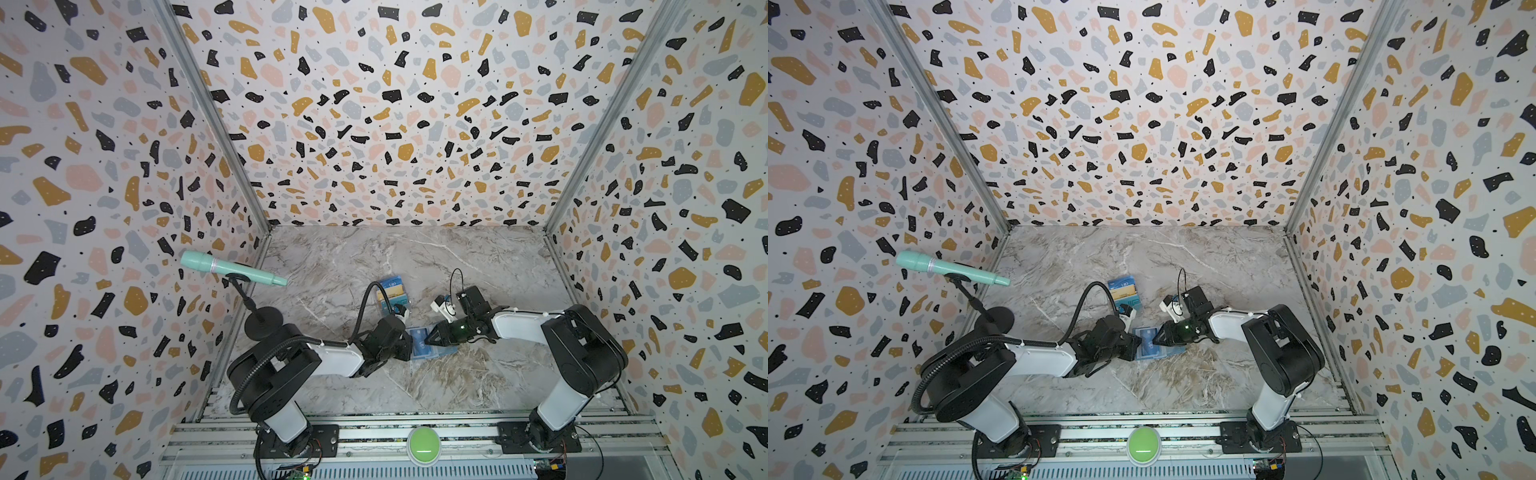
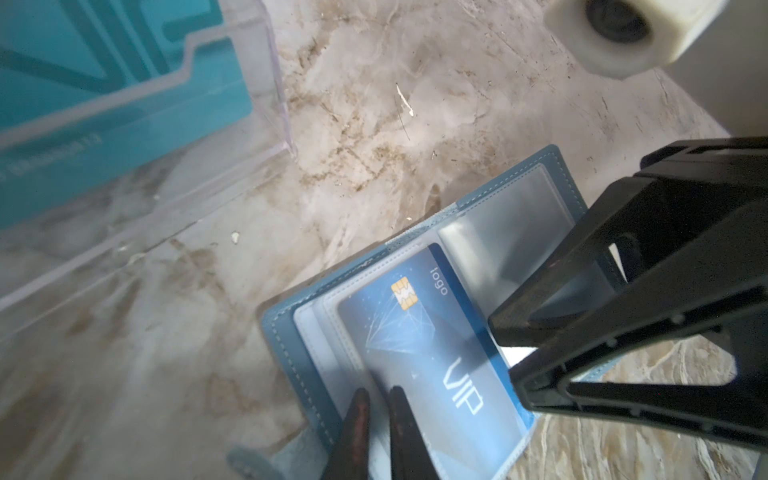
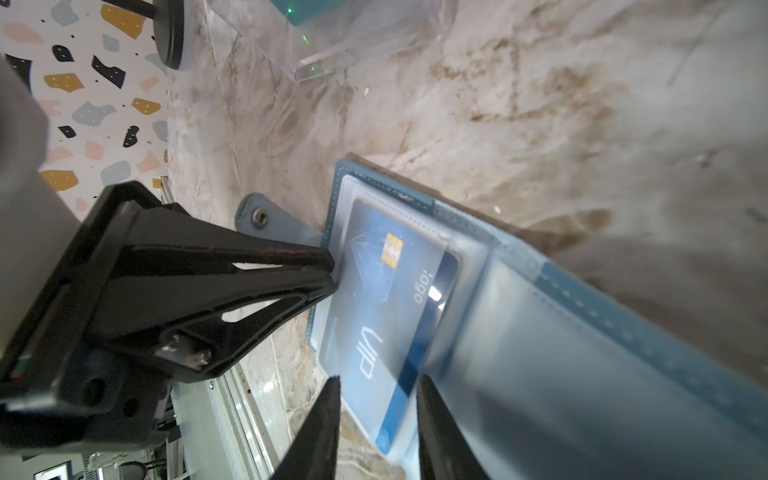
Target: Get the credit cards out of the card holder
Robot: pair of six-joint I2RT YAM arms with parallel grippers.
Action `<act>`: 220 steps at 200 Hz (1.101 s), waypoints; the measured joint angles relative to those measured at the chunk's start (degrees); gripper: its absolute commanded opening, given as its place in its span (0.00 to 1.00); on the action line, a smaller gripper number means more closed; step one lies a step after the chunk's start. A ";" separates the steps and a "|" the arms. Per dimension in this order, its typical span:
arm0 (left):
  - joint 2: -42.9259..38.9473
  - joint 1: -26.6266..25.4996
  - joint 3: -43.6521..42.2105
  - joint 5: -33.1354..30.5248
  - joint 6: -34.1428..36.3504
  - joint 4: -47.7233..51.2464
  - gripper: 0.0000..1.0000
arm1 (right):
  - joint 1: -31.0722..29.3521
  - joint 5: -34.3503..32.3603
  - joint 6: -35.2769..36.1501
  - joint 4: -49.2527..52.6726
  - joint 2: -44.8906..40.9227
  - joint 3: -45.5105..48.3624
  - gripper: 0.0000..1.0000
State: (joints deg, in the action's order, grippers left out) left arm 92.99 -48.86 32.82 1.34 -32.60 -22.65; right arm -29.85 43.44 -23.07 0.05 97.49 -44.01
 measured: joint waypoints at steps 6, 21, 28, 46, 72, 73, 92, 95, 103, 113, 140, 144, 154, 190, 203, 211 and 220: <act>0.02 0.00 0.00 0.04 0.00 -0.02 0.14 | 0.00 0.42 -0.02 -0.17 0.15 0.00 0.32; 0.04 0.00 0.00 0.09 0.00 -0.04 0.14 | 0.13 0.76 -0.02 -0.44 0.52 0.00 0.32; 0.04 0.00 0.00 0.09 0.00 -0.04 0.13 | 0.17 0.66 -0.02 -0.55 0.72 0.00 0.32; 0.04 0.00 0.00 0.11 0.00 -0.04 0.13 | 0.17 -0.59 0.04 -0.33 1.14 -0.02 0.34; 0.09 0.00 0.00 0.15 0.00 -0.07 0.13 | 0.15 -2.16 0.20 0.31 1.14 -0.28 0.35; 0.09 0.00 0.00 0.17 0.00 -0.07 0.13 | 0.15 -2.12 0.20 0.33 1.14 -0.31 0.35; 0.15 0.00 0.00 0.22 0.02 -0.13 0.13 | 0.15 -2.19 0.20 0.31 1.14 -0.33 0.35; 0.15 0.00 0.00 0.24 0.02 -0.13 0.13 | 0.15 -2.03 0.20 0.31 1.14 -0.33 0.35; 0.20 0.00 0.00 0.26 0.02 -0.17 0.13 | 0.15 -1.66 0.17 0.26 1.14 -0.33 0.34; 0.24 0.00 0.00 0.28 0.02 -0.24 0.12 | 0.15 -1.18 0.11 0.02 1.27 -0.33 0.34; 0.31 0.02 0.00 0.31 0.02 -0.39 0.12 | 0.44 1.01 -0.35 -1.18 2.25 -0.28 0.32; 0.31 0.02 0.00 0.31 0.02 -0.39 0.12 | 0.48 1.14 -0.52 -1.33 2.29 -0.28 0.32; 0.31 0.02 0.00 0.33 0.02 -0.42 0.12 | 0.52 1.44 -0.81 -1.75 2.32 -0.15 0.32; 0.35 0.07 0.00 0.48 0.02 -0.48 0.12 | 0.70 2.34 -1.44 -2.75 2.32 0.28 0.31; 0.37 0.09 0.00 0.50 0.02 -0.50 0.12 | 0.76 2.67 -1.53 -3.10 2.32 0.48 0.30; 0.37 0.11 0.00 0.52 0.02 -0.50 0.12 | 0.81 2.91 -1.53 -3.15 2.32 0.50 0.31; 0.37 0.11 0.00 0.52 0.02 -0.50 0.12 | 0.83 3.37 -1.53 -3.19 2.32 0.55 0.30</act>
State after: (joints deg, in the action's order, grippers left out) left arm 93.36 -48.75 32.82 1.87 -32.58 -23.16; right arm -29.02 46.81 -24.60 -3.14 99.81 -43.46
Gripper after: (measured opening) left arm 0.117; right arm 0.305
